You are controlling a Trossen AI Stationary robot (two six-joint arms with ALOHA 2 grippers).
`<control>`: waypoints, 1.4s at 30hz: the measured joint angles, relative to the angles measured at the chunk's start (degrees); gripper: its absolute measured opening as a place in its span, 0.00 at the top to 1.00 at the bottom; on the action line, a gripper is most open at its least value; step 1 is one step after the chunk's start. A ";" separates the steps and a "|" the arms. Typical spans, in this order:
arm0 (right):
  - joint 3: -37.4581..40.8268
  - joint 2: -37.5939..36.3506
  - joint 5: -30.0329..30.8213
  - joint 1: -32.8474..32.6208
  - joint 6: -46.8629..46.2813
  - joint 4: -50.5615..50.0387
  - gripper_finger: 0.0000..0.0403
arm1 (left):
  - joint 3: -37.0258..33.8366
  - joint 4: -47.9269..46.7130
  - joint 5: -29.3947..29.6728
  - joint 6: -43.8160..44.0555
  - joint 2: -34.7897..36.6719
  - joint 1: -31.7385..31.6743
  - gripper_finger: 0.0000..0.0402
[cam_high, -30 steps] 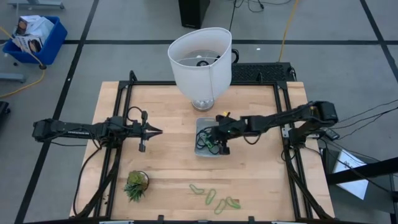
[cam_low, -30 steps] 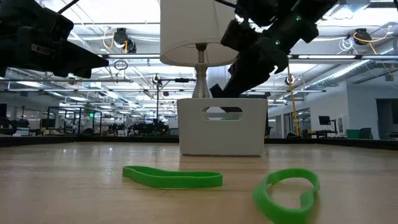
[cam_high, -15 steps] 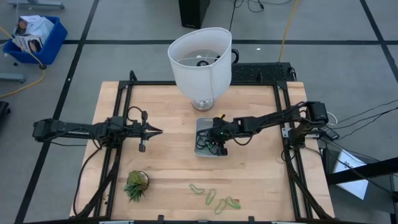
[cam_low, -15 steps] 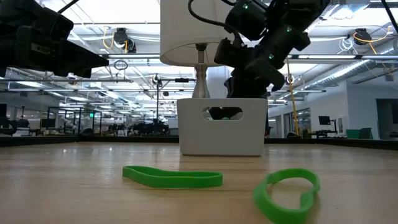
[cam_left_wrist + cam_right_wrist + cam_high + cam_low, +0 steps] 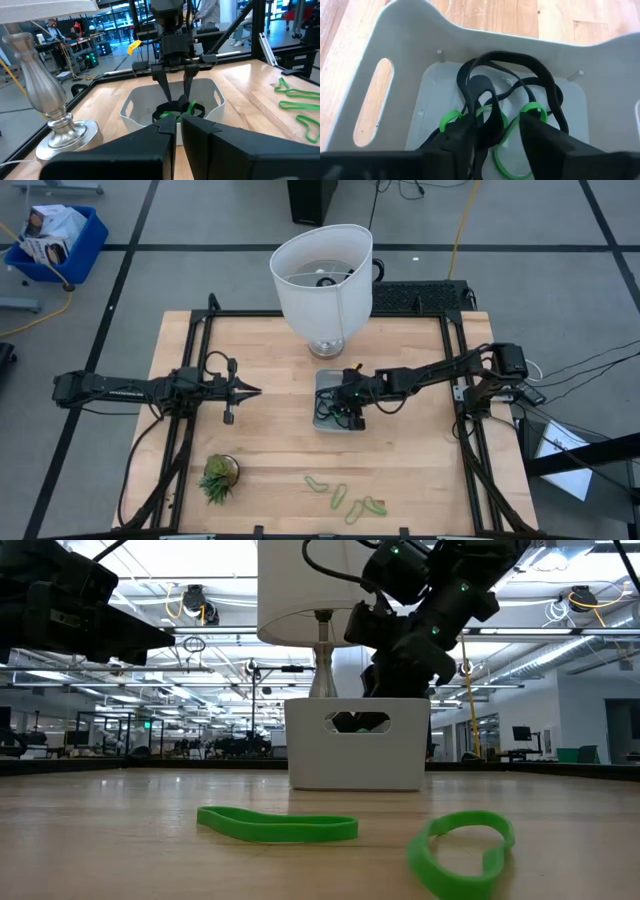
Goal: Pick and place rubber bands into bin
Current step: Put the black rubber band into the gray bin, then put the green rubber band into the gray bin
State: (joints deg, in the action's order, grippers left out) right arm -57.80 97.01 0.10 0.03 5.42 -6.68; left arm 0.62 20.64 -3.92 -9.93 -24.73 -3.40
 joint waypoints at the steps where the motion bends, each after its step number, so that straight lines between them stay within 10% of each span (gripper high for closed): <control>1: 0.00 -0.02 0.20 0.00 -0.17 -0.02 0.60 | 0.00 0.00 0.00 0.00 0.00 0.00 0.91; 17: 0.02 -7.53 2.33 -0.60 -0.86 0.64 0.44 | 0.00 -0.81 0.00 -0.30 0.00 0.00 0.91; 31: 0.67 -11.71 -6.41 -2.28 7.11 1.26 0.95 | 0.00 -0.90 0.02 0.01 0.00 0.00 0.91; 42: 13.22 -33.78 -5.58 0.98 4.26 10.37 1.00 | -0.02 -2.08 0.46 -0.03 0.00 -0.01 0.91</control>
State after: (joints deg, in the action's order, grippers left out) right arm -44.58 63.23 -5.48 1.01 9.68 3.69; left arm 0.60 18.57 -3.46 -9.97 -24.73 -3.40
